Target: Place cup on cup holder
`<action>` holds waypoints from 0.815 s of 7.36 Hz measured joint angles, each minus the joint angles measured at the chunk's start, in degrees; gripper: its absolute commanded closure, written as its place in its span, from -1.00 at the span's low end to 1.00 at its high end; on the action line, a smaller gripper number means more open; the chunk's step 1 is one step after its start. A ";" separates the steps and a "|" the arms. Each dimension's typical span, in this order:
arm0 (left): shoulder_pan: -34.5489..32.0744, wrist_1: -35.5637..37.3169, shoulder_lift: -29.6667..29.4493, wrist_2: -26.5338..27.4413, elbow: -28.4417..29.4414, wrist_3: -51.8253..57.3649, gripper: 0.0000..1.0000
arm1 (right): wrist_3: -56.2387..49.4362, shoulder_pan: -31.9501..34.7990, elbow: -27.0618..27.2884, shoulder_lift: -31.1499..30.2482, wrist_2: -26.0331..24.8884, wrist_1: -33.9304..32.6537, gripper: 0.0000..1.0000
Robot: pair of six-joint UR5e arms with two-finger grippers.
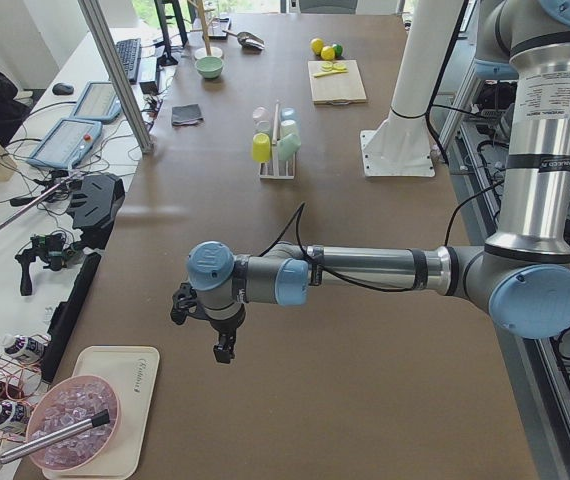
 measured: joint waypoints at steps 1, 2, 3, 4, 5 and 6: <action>-0.53 0.01 0.09 0.01 0.12 -0.04 -0.95 | 8.37 0.09 0.13 -0.04 0.91 0.17 -1.00; -1.00 0.02 0.18 0.01 0.16 -0.08 -0.96 | 13.21 0.08 0.12 -0.04 1.02 0.51 -1.00; -1.22 0.02 0.20 0.00 0.18 -0.14 -0.95 | 13.00 0.06 0.00 -0.01 0.79 0.72 -1.00; -1.25 0.03 0.20 0.01 0.19 -0.20 -0.95 | 9.69 0.06 -0.21 -0.13 0.66 0.79 -1.00; -1.27 0.02 0.15 0.03 0.18 -0.22 -0.95 | 7.13 0.06 -0.39 -0.42 0.61 0.77 -1.00; -1.29 0.03 0.07 0.03 0.18 -0.23 -0.95 | 5.97 0.04 -0.50 -0.63 0.59 0.77 -1.00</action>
